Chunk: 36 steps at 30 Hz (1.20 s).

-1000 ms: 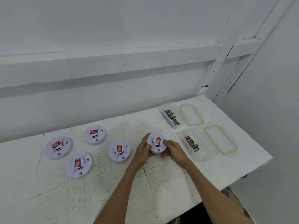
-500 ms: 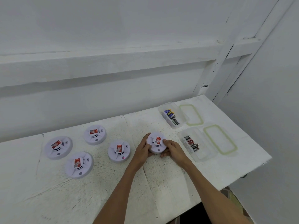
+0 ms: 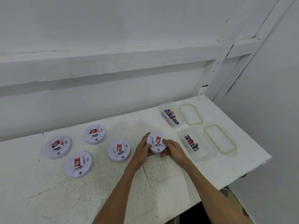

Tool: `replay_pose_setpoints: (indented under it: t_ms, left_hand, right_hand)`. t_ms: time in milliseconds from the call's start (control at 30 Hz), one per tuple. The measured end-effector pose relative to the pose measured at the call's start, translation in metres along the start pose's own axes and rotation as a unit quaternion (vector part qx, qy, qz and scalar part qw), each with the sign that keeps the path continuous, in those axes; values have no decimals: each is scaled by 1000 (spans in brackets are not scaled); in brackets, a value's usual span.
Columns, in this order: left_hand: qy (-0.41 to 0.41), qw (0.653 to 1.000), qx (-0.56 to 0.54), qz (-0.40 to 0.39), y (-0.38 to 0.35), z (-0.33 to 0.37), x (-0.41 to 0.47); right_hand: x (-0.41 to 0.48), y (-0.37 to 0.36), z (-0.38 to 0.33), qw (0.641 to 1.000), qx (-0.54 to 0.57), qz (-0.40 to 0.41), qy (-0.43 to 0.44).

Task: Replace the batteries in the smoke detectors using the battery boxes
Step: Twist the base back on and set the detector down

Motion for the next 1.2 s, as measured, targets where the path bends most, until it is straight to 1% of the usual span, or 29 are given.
replay_pose_setpoints:
  t_ms: [1200]
  left_hand:
    - [6,1000,-4,-1,0,1,-1]
  right_hand:
    - [6,1,6,1000,8,-2,1]
Point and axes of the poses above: each hand's wrist, its own x-axis towards the middle knuckle, its own y-axis out of the back of the hand, z = x × y, the point moved 5 cm from there along x, towards the middle knuckle, and after that the axes turned 5 degrees about z, right-handed, at the moved point
